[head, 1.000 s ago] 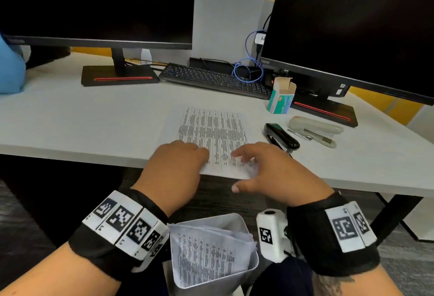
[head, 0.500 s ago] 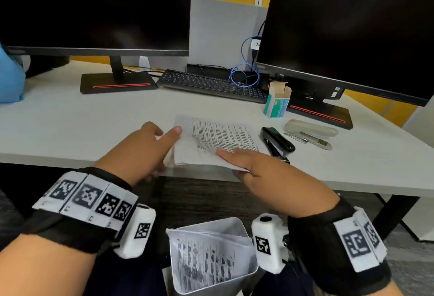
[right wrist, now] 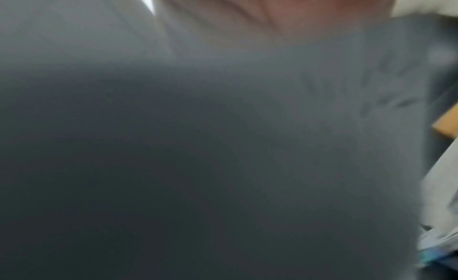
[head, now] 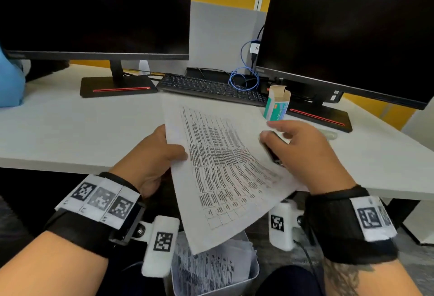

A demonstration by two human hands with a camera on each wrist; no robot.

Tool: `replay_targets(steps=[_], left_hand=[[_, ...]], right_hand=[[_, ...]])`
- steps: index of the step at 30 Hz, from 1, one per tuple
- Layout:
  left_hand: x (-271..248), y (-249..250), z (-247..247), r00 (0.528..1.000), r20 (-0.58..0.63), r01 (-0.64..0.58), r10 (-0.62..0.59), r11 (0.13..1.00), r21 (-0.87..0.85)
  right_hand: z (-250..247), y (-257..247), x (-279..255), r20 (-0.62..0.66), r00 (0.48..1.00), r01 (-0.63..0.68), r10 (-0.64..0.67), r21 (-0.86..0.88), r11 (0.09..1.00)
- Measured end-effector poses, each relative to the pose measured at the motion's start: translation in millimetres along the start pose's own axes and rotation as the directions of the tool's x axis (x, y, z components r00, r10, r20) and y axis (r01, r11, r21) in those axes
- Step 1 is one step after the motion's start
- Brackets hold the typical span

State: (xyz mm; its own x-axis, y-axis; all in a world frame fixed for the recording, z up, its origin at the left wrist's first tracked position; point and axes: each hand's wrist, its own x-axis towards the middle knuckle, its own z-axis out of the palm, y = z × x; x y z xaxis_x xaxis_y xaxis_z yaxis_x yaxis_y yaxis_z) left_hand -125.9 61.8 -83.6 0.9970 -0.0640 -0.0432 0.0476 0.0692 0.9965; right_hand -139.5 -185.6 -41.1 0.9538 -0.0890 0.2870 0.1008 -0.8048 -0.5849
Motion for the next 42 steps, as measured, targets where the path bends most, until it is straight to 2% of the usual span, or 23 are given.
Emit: replay_targets(steps=[2, 4, 6, 8, 10, 14, 17, 23, 27, 29, 31, 33, 35, 40, 42], left_hand=[[-2, -2, -4, 0.997, -0.073, 0.004, -0.008, 0.999, -0.051], [-3, -1, -11, 0.983, -0.184, -0.020, 0.010, 0.998, -0.056], [-5, 4, -17, 0.971, -0.233, -0.064, 0.057, 0.998, -0.026], [-9, 8, -18, 0.981, -0.176, -0.083, 0.085, 0.996, 0.019], [-13, 8, -13, 0.992, -0.069, -0.098, 0.103, 0.993, 0.069], [-20, 0, 6, 0.990, 0.061, -0.133, 0.128, 0.988, 0.080], [-20, -7, 10, 0.984, 0.088, -0.165, 0.157, 0.982, 0.088], [-22, -8, 15, 0.984, 0.082, -0.166, 0.155, 0.976, 0.140], [-21, -7, 15, 0.988, 0.033, -0.153, 0.149, 0.976, 0.154], [-20, -9, 13, 0.987, 0.019, -0.158, 0.157, 0.971, 0.182], [-19, -10, 13, 0.986, 0.016, -0.163, 0.163, 0.964, 0.212], [-20, -11, 15, 0.987, 0.014, -0.162, 0.163, 0.961, 0.223], [-22, -11, 15, 0.986, 0.009, -0.162, 0.164, 0.964, 0.212], [-24, -5, 14, 0.982, -0.006, -0.184, 0.190, 0.958, 0.218], [-25, -3, 15, 0.980, -0.005, -0.193, 0.200, 0.951, 0.240]], right_hand=[[1, 13, 15, -0.057, 0.996, -0.081, 0.075, -0.101, 0.992], [-3, 23, 23, -0.032, 0.992, -0.128, 0.125, -0.152, 0.980], [-11, 30, 25, 0.007, 0.984, -0.174, 0.177, -0.161, 0.972], [-16, 32, 24, 0.030, 0.980, -0.191, 0.198, -0.155, 0.969], [-17, 31, 24, 0.034, 0.983, -0.176, 0.183, -0.142, 0.974], [-12, 29, 24, 0.066, 0.982, -0.180, 0.177, 0.042, 0.983], [-9, 31, 24, 0.139, 0.980, -0.168, 0.145, 0.169, 0.971], [-6, 40, 25, 0.089, 0.989, -0.134, 0.116, 0.231, 0.964], [2, 35, 30, 0.022, 0.984, -0.176, 0.179, 0.338, 0.924], [7, 31, 34, 0.018, 0.987, -0.159, 0.160, 0.257, 0.953], [14, 29, 39, 0.106, 0.984, -0.156, 0.141, 0.150, 0.976], [21, 29, 43, 0.142, 0.976, -0.181, 0.162, 0.133, 0.974], [24, 27, 47, 0.104, 0.968, -0.240, 0.227, 0.129, 0.962], [18, 19, 50, 0.115, 0.910, -0.376, 0.399, -0.182, 0.909], [18, 19, 49, 0.137, 0.887, -0.405, 0.441, -0.226, 0.886]])
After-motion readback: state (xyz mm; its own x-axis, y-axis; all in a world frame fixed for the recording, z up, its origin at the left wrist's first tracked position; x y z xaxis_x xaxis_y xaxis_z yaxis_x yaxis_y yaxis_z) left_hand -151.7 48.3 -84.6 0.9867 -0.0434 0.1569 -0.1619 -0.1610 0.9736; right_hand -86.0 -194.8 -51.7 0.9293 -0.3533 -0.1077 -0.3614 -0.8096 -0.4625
